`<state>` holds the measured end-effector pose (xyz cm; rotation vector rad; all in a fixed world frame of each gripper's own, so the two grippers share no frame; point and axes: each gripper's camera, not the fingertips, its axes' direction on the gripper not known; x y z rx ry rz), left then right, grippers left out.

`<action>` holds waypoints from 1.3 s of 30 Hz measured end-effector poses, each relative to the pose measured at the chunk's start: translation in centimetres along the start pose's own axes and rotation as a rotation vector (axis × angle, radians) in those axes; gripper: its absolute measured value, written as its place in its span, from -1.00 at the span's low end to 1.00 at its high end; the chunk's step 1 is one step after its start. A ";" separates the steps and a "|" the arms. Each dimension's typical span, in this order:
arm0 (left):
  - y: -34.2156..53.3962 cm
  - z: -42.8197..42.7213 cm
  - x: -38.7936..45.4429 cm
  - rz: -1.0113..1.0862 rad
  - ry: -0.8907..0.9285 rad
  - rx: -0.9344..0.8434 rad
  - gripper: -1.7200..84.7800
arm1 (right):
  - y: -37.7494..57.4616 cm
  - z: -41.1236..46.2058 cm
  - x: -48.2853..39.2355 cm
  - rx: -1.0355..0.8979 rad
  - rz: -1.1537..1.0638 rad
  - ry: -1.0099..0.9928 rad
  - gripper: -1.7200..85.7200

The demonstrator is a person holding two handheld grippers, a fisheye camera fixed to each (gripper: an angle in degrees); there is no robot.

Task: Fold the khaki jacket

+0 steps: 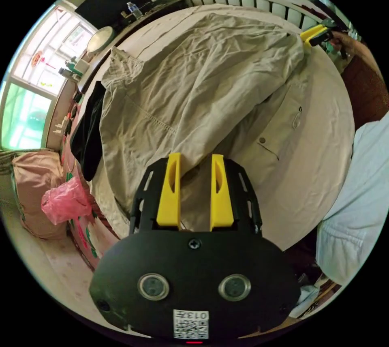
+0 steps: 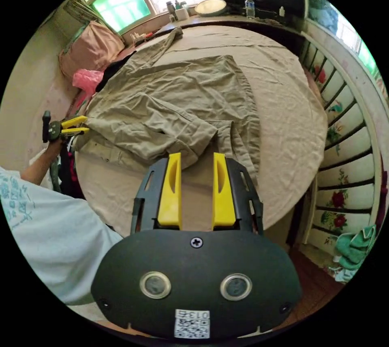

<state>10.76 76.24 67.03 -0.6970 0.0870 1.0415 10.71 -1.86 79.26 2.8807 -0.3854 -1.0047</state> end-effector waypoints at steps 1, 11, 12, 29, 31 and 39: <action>-0.5 0.5 0.5 0.034 -0.028 -0.018 -0.79 | -0.2 0.6 -0.2 -0.020 -0.015 -0.009 -0.71; -1.7 -2.8 2.7 0.129 -0.044 -0.054 -0.96 | -0.5 -5.4 -1.6 0.058 -0.259 0.361 -0.92; -1.6 -2.8 3.1 0.133 -0.037 -0.052 -0.96 | 0.0 -5.2 -1.2 0.040 -0.278 0.368 -0.92; -0.1 -6.4 3.0 -0.084 -0.135 0.156 -0.97 | 1.2 -4.0 -2.2 0.226 -0.124 0.347 -0.96; -1.8 -3.9 3.1 -0.074 -0.108 0.021 -0.97 | -0.3 -2.1 -2.1 0.184 -0.132 0.312 -0.96; 2.2 -3.8 -1.6 -0.291 -0.065 -0.013 -0.97 | -3.0 -0.8 0.9 0.094 -0.144 0.281 -0.96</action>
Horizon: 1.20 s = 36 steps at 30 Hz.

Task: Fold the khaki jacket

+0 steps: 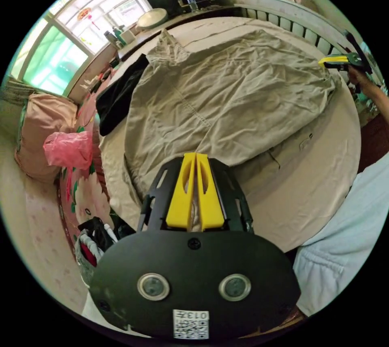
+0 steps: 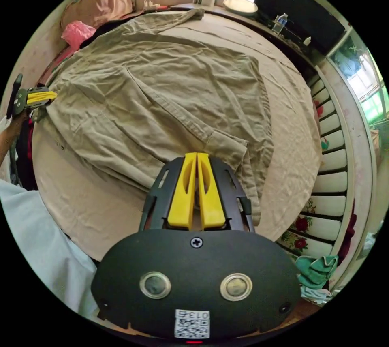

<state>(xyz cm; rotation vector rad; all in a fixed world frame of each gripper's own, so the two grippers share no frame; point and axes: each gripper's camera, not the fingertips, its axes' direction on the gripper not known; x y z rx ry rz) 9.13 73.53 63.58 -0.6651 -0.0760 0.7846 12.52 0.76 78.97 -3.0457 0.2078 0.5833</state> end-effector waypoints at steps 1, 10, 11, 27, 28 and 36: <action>1.0 -1.5 -0.8 -0.039 -0.023 0.048 -0.97 | -0.2 -0.9 -0.1 0.038 0.001 0.007 -0.96; 2.4 1.8 -3.0 -0.155 -0.077 -0.064 -0.97 | -7.8 0.7 -9.7 0.151 -0.272 -0.140 -0.96; 2.6 1.9 -3.5 -0.169 -0.071 -0.057 -0.97 | -8.6 2.0 -10.0 0.123 -0.288 -0.142 -0.96; -0.9 -3.0 -19.1 -0.337 -0.091 0.206 -0.78 | -15.3 3.3 9.6 0.059 -0.123 -0.073 -0.82; -3.1 -1.8 -20.8 -0.333 -0.067 0.210 -0.76 | -15.9 3.6 10.3 0.053 -0.120 -0.066 -0.81; -14.6 5.0 -29.2 -0.299 0.112 0.077 -0.69 | -25.9 7.4 12.5 -0.029 -0.371 -0.009 -0.74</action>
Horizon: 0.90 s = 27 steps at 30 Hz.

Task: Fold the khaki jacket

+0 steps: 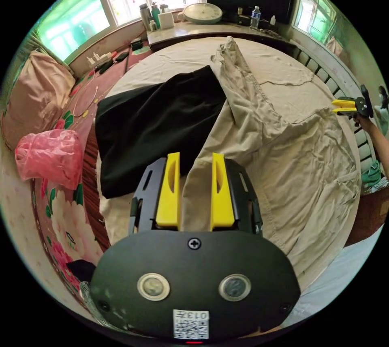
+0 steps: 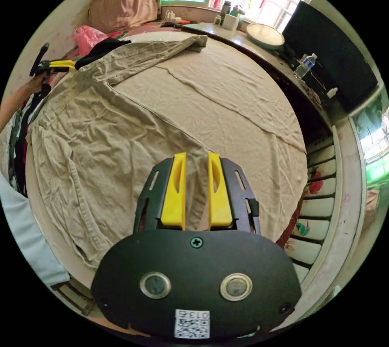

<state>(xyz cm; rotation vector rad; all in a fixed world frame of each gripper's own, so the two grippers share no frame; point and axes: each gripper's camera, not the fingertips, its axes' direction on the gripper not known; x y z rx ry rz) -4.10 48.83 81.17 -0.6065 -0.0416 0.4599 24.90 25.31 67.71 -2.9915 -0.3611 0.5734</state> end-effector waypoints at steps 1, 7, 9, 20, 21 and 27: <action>-1.1 1.0 -0.5 0.003 0.028 -0.034 -0.68 | -0.5 0.5 0.1 -0.018 -0.020 0.002 -0.73; -3.7 3.7 -2.4 0.000 0.081 -0.135 -0.69 | -3.0 4.4 2.1 -0.162 -0.085 -0.082 -0.75; -4.2 4.0 -2.9 -0.019 0.097 -0.151 -0.73 | -3.6 4.8 3.3 -0.190 -0.036 -0.173 -0.78; -0.5 -5.3 -3.1 0.027 0.132 0.091 -0.96 | -1.3 -2.1 -3.8 -0.034 -0.130 0.135 -0.90; 0.3 -6.2 -2.9 0.039 0.127 0.122 -0.96 | 0.2 -3.7 -5.3 0.023 -0.135 0.190 -0.90; 10.1 -14.2 -0.3 0.110 0.088 0.334 -0.97 | 8.5 -8.4 -14.1 0.181 -0.067 0.435 -0.90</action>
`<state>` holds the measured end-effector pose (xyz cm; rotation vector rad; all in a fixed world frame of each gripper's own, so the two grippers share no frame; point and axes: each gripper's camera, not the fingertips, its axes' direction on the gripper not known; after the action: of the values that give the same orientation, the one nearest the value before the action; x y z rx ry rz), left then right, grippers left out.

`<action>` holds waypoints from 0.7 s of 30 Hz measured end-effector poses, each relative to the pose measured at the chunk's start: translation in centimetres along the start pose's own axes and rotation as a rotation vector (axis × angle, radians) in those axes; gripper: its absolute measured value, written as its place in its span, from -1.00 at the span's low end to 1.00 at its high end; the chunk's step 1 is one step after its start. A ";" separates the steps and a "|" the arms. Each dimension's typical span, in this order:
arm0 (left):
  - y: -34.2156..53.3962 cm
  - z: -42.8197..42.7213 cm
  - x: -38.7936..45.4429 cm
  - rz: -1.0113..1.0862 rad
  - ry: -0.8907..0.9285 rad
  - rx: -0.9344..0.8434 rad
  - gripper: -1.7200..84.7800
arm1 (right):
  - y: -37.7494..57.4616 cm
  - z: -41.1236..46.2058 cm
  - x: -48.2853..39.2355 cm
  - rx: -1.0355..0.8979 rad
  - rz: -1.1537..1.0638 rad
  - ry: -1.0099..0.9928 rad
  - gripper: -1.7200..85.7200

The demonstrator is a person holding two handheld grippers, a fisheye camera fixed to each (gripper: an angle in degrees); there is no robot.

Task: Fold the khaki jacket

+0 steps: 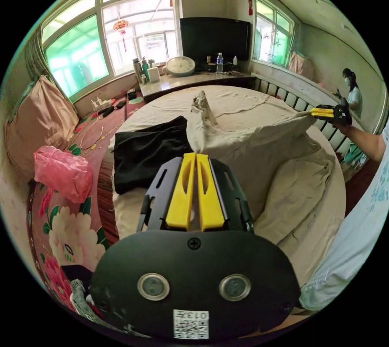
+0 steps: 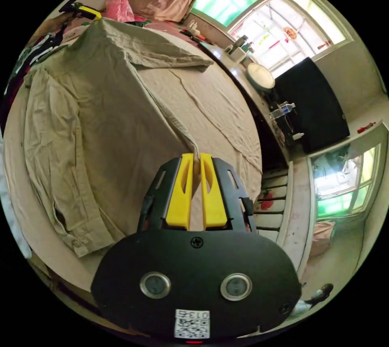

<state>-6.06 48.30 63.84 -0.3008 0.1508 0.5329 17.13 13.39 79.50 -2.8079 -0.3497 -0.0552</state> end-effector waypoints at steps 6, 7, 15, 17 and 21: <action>6.6 -4.0 5.3 0.023 -0.012 -0.054 -0.97 | 5.1 -2.2 -7.0 -0.116 0.120 0.037 -0.90; 7.7 -3.8 6.1 0.033 0.004 -0.097 -0.97 | 5.5 -1.9 -7.7 -0.136 0.120 0.032 -0.90; 9.9 -0.1 8.4 0.098 -0.014 -0.292 -0.97 | 6.3 2.2 -10.9 -0.267 0.034 0.029 -0.90; 9.4 -1.1 8.8 0.116 -0.039 -0.262 -0.97 | 5.8 1.6 -10.0 -0.258 0.045 0.048 -0.90; 8.9 -3.2 9.1 0.085 -0.054 -0.174 -0.97 | 5.3 -0.8 -8.6 -0.176 0.080 0.151 -0.89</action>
<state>-3.15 58.94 56.66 -0.4502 0.0647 0.6399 10.05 6.23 78.03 -2.9647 -0.2056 -0.2919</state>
